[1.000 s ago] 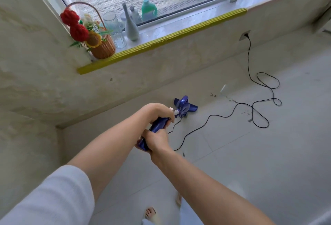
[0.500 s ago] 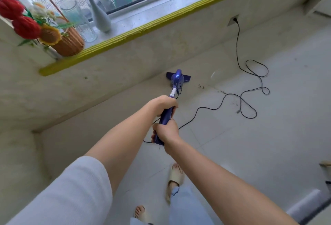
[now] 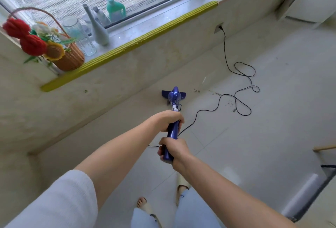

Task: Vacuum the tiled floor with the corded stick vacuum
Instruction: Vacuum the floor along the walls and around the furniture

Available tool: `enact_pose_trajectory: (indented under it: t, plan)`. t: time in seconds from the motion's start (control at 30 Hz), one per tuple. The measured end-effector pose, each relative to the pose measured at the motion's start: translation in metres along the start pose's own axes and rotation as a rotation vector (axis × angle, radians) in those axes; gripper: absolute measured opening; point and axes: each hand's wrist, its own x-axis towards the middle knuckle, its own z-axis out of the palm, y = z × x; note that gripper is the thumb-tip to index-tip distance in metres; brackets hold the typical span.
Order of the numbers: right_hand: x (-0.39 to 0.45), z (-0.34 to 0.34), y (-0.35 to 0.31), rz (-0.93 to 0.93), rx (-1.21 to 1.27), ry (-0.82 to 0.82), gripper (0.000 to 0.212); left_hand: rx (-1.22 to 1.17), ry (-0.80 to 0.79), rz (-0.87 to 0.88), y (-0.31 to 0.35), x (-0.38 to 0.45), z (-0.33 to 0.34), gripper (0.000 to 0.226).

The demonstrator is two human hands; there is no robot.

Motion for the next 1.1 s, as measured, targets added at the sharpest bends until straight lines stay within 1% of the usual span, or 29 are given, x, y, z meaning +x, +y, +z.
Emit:
enact_pose_trajectory:
  t: [0.13,0.27,0.37,0.53,0.67,0.8,1.0,1.1]
  plan:
    - [-0.034,0.048,0.025,0.016,0.121,-0.019,0.014,0.053,-0.045,-0.019,-0.029,-0.029,-0.033,0.009]
    - [-0.063,0.099,0.048,0.031,0.249,-0.066,0.016,0.171,-0.094,-0.047,-0.055,-0.059,-0.068,0.010]
    - [-0.075,0.128,0.058,0.032,0.335,-0.078,0.015,0.193,-0.105,-0.068,-0.069,-0.072,-0.086,0.014]
    - [-0.074,0.155,0.061,-0.007,0.415,0.000,0.016,0.220,-0.079,-0.038,-0.074,-0.072,-0.098,0.015]
    - [-0.063,0.155,0.049,-0.020,0.402,0.035,0.016,0.263,-0.051,0.000,-0.061,-0.062,-0.100,0.016]
    - [-0.040,0.139,0.023,-0.037,0.356,0.100,0.012,0.288,-0.036,0.041,-0.034,-0.041,-0.089,0.014]
    - [0.001,0.108,-0.029,-0.052,0.340,0.117,0.013,0.332,-0.002,0.047,0.025,-0.002,-0.073,0.017]
    - [0.024,0.085,-0.060,-0.068,0.291,0.123,0.014,0.305,0.023,0.056,0.061,0.019,-0.062,0.019]
